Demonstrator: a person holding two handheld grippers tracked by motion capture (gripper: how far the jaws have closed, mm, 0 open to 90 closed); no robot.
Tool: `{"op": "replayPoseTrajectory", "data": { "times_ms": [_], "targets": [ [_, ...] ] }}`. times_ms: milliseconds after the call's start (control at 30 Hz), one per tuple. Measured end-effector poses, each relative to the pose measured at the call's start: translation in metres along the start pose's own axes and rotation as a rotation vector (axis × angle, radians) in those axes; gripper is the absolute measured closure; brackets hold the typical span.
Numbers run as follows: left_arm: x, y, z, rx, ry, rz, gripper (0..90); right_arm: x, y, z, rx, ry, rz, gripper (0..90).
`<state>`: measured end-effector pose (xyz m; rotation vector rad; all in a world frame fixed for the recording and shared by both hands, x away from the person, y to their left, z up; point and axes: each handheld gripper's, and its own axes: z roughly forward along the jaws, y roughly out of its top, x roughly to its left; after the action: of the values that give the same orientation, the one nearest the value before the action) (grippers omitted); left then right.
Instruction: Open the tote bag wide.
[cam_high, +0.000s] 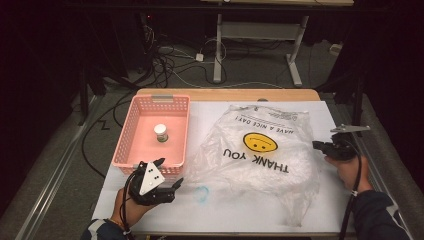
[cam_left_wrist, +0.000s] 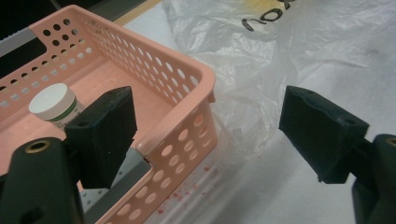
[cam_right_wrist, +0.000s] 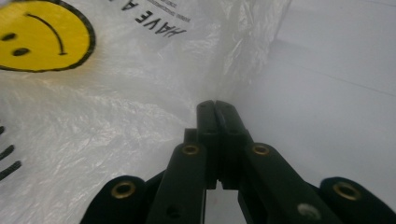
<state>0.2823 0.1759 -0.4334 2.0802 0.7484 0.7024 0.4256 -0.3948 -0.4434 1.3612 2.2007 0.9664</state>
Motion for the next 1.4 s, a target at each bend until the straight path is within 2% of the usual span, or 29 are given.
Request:
{"op": "replayPoseTrajectory", "data": {
  "times_ms": [33,67,100,133,200,333,433,567,600,700,767,833,900,1000,1067,1133,1200,1233,1267,1300,1333,1400],
  "targets": [
    [0.0,0.0,0.0,0.0,0.0,0.0,18.1,0.001,-0.004,-0.008,-0.015,0.003,0.009,90.0],
    [0.0,0.0,0.0,-0.001,0.001,0.0,18.1,0.001,-0.004,-0.008,-0.015,0.003,0.009,90.0],
    [0.0,0.0,-0.001,-0.003,0.002,0.0,18.1,0.006,-0.012,-0.02,-0.012,0.008,0.011,90.0],
    [0.0,0.0,-0.001,-0.004,0.002,0.0,18.1,0.009,-0.016,-0.025,-0.013,0.003,0.003,90.0],
    [0.0,0.001,-0.002,-0.007,0.001,-0.001,18.1,0.015,-0.025,-0.031,-0.002,0.005,-0.005,90.0],
    [-0.001,0.001,-0.005,-0.007,0.006,0.005,18.1,0.025,-0.037,-0.042,0.021,-0.019,-0.033,90.0],
    [-0.001,0.001,-0.006,-0.006,0.004,0.006,18.1,0.029,-0.043,-0.052,0.008,-0.016,-0.024,90.0],
    [-0.002,0.001,-0.006,-0.007,0.004,0.008,18.1,0.037,-0.049,-0.059,0.011,0.005,-0.036,90.0],
    [-0.002,0.001,-0.007,-0.009,0.005,0.004,18.1,0.044,-0.054,-0.062,0.028,0.028,-0.058,90.0],
    [-0.003,0.001,-0.008,-0.012,0.004,0.001,18.0,0.049,-0.058,-0.066,0.028,0.035,-0.063,90.0],
    [-0.003,-0.002,-0.01,-0.003,0.004,0.001,18.1,0.052,-0.062,-0.071,0.044,0.019,-0.081,81.4],
    [-0.003,-0.003,-0.01,-0.004,0.006,-0.005,18.0,0.054,-0.064,-0.073,0.033,0.011,-0.088,71.0],
    [-0.002,-0.004,-0.012,-0.007,0.008,-0.013,18.0,0.056,-0.062,-0.076,0.003,-0.032,-0.097,58.9],
    [-0.002,-0.003,-0.011,-0.014,0.008,-0.014,17.9,0.065,-0.053,-0.086,-0.079,-0.063,-0.121,49.3],
    [-0.003,-0.003,-0.01,-0.008,0.007,-0.005,17.9,0.076,-0.045,-0.095,-0.159,-0.036,-0.143,50.1],
    [-0.004,-0.003,-0.01,-0.005,0.007,-0.002,17.9,0.095,-0.034,-0.1,-0.204,-0.003,-0.22,54.2],
    [-0.004,-0.003,-0.009,-0.004,0.007,-0.001,17.9,0.118,-0.024,-0.098,-0.217,0.091,-0.294,56.5],
    [-0.004,-0.003,-0.009,-0.004,0.007,-0.001,17.9,0.131,-0.02,-0.094,-0.211,0.131,-0.332,56.8],
    [-0.004,-0.002,-0.009,-0.003,0.008,0.001,17.9,0.131,-0.02,-0.094,-0.211,0.131,-0.332,56.8],
    [-0.005,-0.002,-0.009,-0.004,0.009,0.003,17.9,0.144,-0.016,-0.088,-0.2,0.173,-0.374,59.0],
    [-0.005,-0.002,-0.009,-0.006,0.011,0.005,17.9,0.169,-0.011,-0.075,-0.17,0.265,-0.442,61.1],
    [-0.005,-0.002,-0.009,-0.009,0.015,0.008,17.8,0.193,-0.008,-0.058,-0.128,0.327,-0.505,64.7]
  ]
}}
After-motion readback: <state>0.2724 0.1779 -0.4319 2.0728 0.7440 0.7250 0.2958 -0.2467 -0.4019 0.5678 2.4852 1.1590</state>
